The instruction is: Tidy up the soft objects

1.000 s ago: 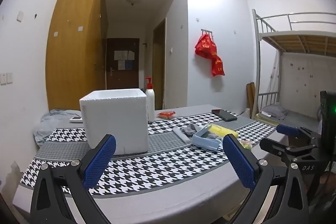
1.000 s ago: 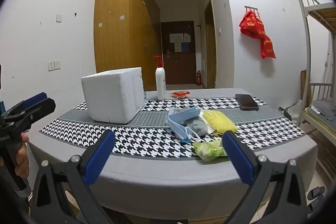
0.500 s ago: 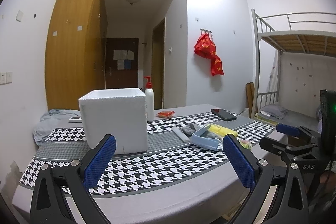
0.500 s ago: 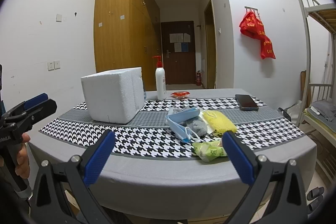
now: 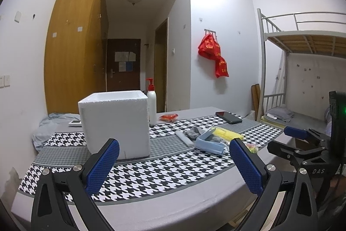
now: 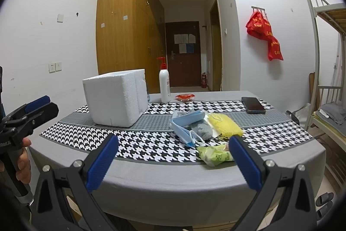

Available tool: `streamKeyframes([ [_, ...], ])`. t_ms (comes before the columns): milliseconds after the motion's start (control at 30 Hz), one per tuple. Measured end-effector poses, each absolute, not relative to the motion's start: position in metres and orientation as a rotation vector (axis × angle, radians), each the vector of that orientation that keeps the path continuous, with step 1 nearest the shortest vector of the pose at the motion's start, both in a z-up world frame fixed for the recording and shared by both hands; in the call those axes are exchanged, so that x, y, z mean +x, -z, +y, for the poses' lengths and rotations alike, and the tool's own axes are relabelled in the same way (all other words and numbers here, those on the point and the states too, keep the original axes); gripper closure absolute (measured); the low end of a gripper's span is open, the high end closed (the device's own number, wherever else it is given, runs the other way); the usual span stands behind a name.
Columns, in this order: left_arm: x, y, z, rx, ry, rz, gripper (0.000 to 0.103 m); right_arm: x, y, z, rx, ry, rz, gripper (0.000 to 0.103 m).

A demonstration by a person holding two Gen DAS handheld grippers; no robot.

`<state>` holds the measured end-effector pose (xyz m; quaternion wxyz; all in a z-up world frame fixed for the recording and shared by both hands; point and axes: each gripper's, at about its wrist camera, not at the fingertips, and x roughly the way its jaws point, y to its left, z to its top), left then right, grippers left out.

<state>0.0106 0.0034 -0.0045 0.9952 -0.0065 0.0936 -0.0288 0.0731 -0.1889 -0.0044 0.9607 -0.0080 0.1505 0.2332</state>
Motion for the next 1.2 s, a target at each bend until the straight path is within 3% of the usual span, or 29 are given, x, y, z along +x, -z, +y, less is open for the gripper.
streamKeyframes([
  [1200, 0.029, 0.0, 0.013, -0.039, 0.035, 0.213, 0.001, 0.076, -0.001, -0.19, -0.024, -0.46, 0.304, 0.0],
])
